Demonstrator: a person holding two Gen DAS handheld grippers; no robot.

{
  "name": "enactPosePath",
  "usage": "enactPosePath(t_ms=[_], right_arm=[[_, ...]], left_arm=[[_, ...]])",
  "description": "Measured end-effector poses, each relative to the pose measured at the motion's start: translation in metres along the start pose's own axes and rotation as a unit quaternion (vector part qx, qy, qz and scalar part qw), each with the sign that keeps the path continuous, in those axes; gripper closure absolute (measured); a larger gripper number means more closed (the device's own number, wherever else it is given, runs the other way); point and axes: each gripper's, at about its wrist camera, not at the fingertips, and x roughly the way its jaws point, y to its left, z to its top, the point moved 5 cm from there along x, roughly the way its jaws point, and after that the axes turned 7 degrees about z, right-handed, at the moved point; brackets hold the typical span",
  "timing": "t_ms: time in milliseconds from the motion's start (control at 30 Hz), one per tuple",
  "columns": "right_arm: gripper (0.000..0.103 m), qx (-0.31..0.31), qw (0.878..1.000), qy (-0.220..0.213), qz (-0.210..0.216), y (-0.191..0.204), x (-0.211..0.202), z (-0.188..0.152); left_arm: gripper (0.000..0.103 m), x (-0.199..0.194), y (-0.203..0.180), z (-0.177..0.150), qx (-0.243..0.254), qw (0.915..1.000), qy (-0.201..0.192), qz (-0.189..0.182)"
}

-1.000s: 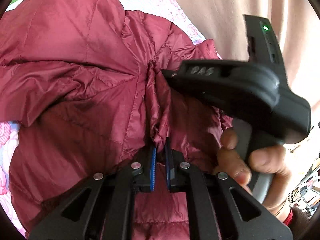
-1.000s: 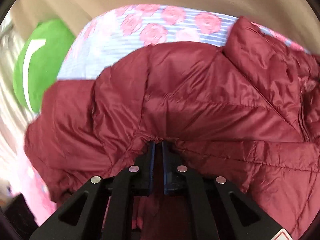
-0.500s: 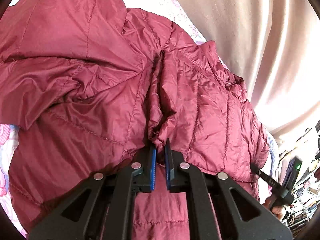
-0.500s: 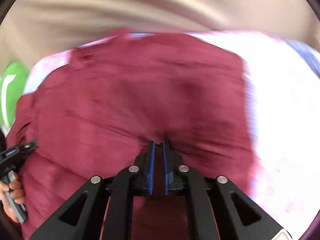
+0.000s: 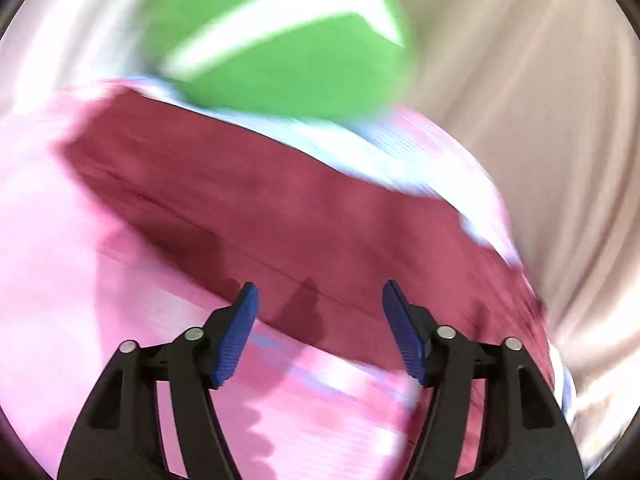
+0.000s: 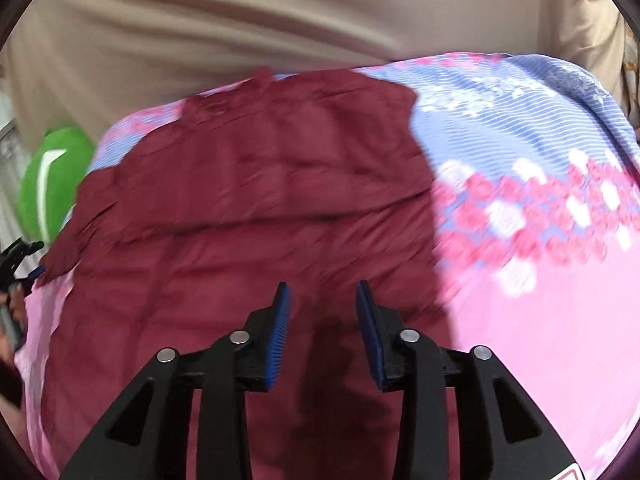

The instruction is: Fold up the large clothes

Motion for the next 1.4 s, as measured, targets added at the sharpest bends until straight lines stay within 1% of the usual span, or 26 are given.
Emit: enactPosePath(t_ms=[67,133,200,267,367,400,433,467,533,633,733,800,833,900,967,1000,1033,1067,1133,1167,1200,1233,1267,1333,1367,1400], right_arm=[[0.064,0.002,1.0,0.002,0.009,0.015,0.002,-0.011],[0.064,0.01,1.0,0.001,0.019,0.023,0.004,-0.018],[0.064,0.019,1.0,0.007,0.022,0.029,0.008,-0.027],[0.064,0.025,0.999,0.016,0.019,0.033,0.009,-0.035],[0.064,0.019,1.0,0.019,0.006,0.035,0.006,-0.042],[0.062,0.018,1.0,0.019,0.004,0.036,0.005,-0.041],[0.062,0.018,1.0,0.019,0.001,0.037,0.004,-0.042],[0.061,0.019,1.0,0.018,-0.001,0.037,0.004,-0.042],[0.061,0.022,1.0,0.014,-0.003,0.037,0.002,-0.043],[0.061,0.022,1.0,0.009,-0.009,0.038,-0.001,-0.043],[0.061,0.019,1.0,0.004,-0.004,0.043,-0.004,-0.042],[0.061,0.016,1.0,0.001,0.001,0.047,-0.004,-0.041],[0.061,0.014,1.0,-0.001,0.005,0.051,-0.005,-0.04],[0.061,0.007,1.0,-0.005,0.008,0.055,-0.007,-0.04],[0.061,0.001,1.0,-0.009,0.012,0.06,-0.009,-0.04],[0.061,0.0,1.0,-0.011,0.013,0.06,-0.011,-0.04],[0.061,-0.001,1.0,-0.012,0.012,0.06,-0.012,-0.04],[0.061,0.0,1.0,-0.015,0.013,0.059,-0.015,-0.04],[0.061,0.004,1.0,-0.017,0.015,0.056,-0.018,-0.04],[0.06,0.008,1.0,-0.02,0.013,0.051,-0.021,-0.041],[0.06,0.012,1.0,-0.021,0.013,0.048,-0.023,-0.041],[0.059,0.015,1.0,-0.022,0.013,0.044,-0.025,-0.041],[0.059,0.018,1.0,-0.022,0.011,0.039,-0.027,-0.042],[0.056,0.025,0.999,-0.022,0.005,0.029,-0.031,-0.044],[0.055,0.028,0.999,-0.022,0.003,0.025,-0.032,-0.044],[0.054,0.032,0.999,-0.021,0.001,0.021,-0.034,-0.044]], left_arm=[[0.039,0.005,0.046,0.024,-0.051,0.9984,-0.005,0.024],[0.04,0.013,0.089,0.042,-0.104,0.9938,-0.007,0.037],[0.04,0.019,0.113,0.05,-0.129,0.9909,-0.008,0.035],[0.04,0.025,0.125,0.055,-0.147,0.9889,-0.009,0.021],[0.057,0.036,0.13,0.061,-0.157,0.9875,-0.009,0.015],[0.076,0.037,0.134,0.06,-0.154,0.988,-0.006,0.015],[0.098,0.042,0.129,0.062,-0.149,0.9887,-0.001,0.013],[0.1,0.044,0.124,0.063,-0.144,0.9895,0.002,0.012],[0.101,0.033,0.113,0.067,-0.127,0.9917,-0.016,0.014],[0.102,0.001,0.067,0.072,-0.058,0.9963,-0.062,0.014],[0.102,-0.038,-0.007,0.068,0.021,0.9947,-0.099,-0.018],[0.102,-0.068,-0.066,0.054,0.076,0.9882,-0.118,-0.061],[0.102,-0.085,-0.104,0.041,0.109,0.9822,-0.124,-0.09],[0.102,-0.105,-0.156,0.017,0.149,0.9716,-0.124,-0.136],[0.102,-0.121,-0.216,-0.019,0.197,0.9564,-0.115,-0.182],[0.102,-0.127,-0.249,-0.045,0.228,0.946,-0.105,-0.206],[0.102,-0.128,-0.267,-0.06,0.242,0.9402,-0.097,-0.219],[0.102,-0.129,-0.294,-0.087,0.265,0.93,-0.08,-0.242],[0.102,-0.121,-0.334,-0.136,0.301,0.9153,-0.045,-0.263],[0.102,-0.111,-0.354,-0.169,0.322,0.9075,-0.022,-0.269],[0.102,-0.1,-0.367,-0.196,0.338,0.9031,-0.005,-0.265],[0.101,-0.089,-0.376,-0.215,0.348,0.9009,0.007,-0.259],[0.1,-0.073,-0.383,-0.245,0.362,0.8985,0.023,-0.247],[0.096,-0.044,-0.388,-0.286,0.38,0.8955,0.052,-0.226],[0.094,-0.026,-0.386,-0.307,0.387,0.894,0.076,-0.212],[0.088,-0.011,-0.382,-0.325,0.392,0.8932,0.095,-0.199]])
